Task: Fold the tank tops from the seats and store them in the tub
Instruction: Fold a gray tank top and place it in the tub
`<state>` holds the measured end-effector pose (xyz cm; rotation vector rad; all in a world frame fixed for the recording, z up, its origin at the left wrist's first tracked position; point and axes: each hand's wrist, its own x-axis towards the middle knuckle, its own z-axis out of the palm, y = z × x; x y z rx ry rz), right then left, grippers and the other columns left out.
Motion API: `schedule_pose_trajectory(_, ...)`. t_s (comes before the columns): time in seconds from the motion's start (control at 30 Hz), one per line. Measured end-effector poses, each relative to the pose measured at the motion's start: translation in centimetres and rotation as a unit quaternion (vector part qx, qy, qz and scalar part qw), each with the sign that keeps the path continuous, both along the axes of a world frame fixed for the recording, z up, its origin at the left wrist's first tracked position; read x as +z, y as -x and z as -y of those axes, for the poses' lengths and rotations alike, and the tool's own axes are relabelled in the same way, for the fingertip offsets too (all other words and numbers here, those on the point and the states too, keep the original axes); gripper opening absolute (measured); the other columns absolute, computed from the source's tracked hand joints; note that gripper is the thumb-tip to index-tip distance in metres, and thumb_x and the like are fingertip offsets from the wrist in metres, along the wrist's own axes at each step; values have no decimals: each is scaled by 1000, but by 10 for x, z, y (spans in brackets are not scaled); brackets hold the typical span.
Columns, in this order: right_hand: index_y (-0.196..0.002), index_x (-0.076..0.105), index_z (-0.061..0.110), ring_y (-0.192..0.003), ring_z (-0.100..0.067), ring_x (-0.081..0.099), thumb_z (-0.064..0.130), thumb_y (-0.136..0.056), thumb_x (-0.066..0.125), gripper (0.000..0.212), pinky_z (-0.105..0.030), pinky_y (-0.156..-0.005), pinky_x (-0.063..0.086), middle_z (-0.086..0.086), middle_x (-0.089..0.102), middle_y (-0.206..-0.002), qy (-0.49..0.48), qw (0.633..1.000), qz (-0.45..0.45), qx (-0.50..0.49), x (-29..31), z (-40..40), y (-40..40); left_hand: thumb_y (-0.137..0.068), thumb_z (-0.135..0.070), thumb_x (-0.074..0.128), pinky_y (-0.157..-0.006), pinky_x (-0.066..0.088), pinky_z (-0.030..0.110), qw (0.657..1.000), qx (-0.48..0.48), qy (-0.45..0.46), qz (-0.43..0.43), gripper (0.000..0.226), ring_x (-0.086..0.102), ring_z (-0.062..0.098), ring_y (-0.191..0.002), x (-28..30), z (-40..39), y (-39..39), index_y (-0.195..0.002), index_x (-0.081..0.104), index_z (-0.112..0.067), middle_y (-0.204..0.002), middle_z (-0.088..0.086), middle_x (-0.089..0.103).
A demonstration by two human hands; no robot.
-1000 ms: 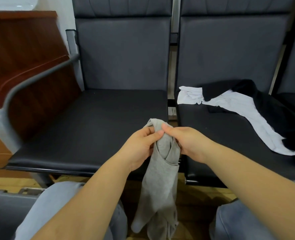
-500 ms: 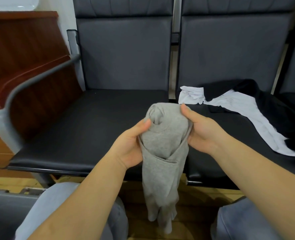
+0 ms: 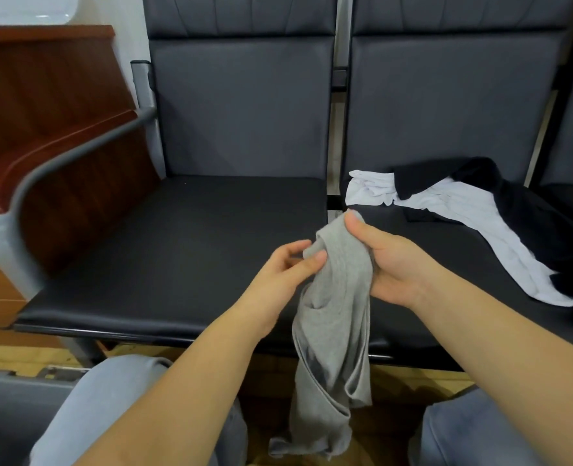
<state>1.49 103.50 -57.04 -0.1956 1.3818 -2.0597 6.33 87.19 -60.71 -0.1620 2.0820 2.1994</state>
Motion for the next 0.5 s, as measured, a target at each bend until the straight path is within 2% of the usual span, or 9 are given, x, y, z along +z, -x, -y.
schedule_pose_trajectory(0.07,-94,73,4,-84,-23,72,37,-76,60,40,-33,-75,60,-13,73,-95,-25,999,-24,24,1,0,-2,-68,-65,71,-100,43,29,997,12,67,-36,78,52,13,-122,-3,4,2,-133,49,-29,-132,-5,55)
schedule_pose_trajectory(0.13,-103,71,4,-91,-24,70,35,-76,61,42,-35,-77,59,-14,72,-101,-48,997,-47,47,1,-1,-2,-65,-77,64,-106,39,33,997,-55,58,-5,81,52,9,-123,-4,8,2,-131,52,-33,-133,-10,57)
schedule_pose_trajectory(0.2,-108,66,4,-96,-26,68,32,-80,64,40,-36,-78,57,-15,69,-106,-56,994,-70,69,2,-3,-1,-71,-70,54,-97,44,27,992,-120,14,45,57,61,2,-109,-1,7,-1,-114,60,-33,-114,-14,68)
schedule_pose_trajectory(0.27,-105,68,5,-97,-27,68,31,-80,69,36,-35,-79,56,-15,69,-106,-54,989,-95,97,3,-7,1,-77,-60,51,-91,49,26,985,-155,-19,76,45,65,3,-100,1,5,-3,-107,62,-28,-101,-14,72)
schedule_pose_trajectory(0.33,-107,70,6,-101,-29,67,28,-78,75,36,-35,-81,55,-16,69,-109,-48,984,-117,129,6,-11,3,-86,-49,60,-96,50,32,983,-162,-39,77,39,66,12,-104,2,8,-3,-110,63,-19,-106,-5,72)
schedule_pose_trajectory(0.4,-102,74,12,-99,-26,68,25,-71,76,34,-32,-77,55,-12,71,-106,-49,981,-125,141,8,-16,6,-79,-30,62,-98,50,34,985,-143,-72,56,39,65,19,-108,6,12,-4,-113,64,-12,-113,4,70)
schedule_pose_trajectory(0.43,-101,75,14,-98,-25,69,26,-66,80,37,-31,-76,56,-11,71,-105,-50,980,-127,145,9,-17,6,-77,-26,63,-97,51,34,987,-126,-95,42,42,64,22,-110,7,15,-3,-115,64,-9,-116,8,68)
schedule_pose_trajectory(0.5,-105,74,13,-98,-24,69,32,-56,90,55,-30,-76,56,-11,71,-107,-51,978,-128,157,8,-20,8,-73,-34,74,-97,52,37,985,-101,-135,20,58,61,29,-115,8,21,0,-121,61,-3,-123,16,64)
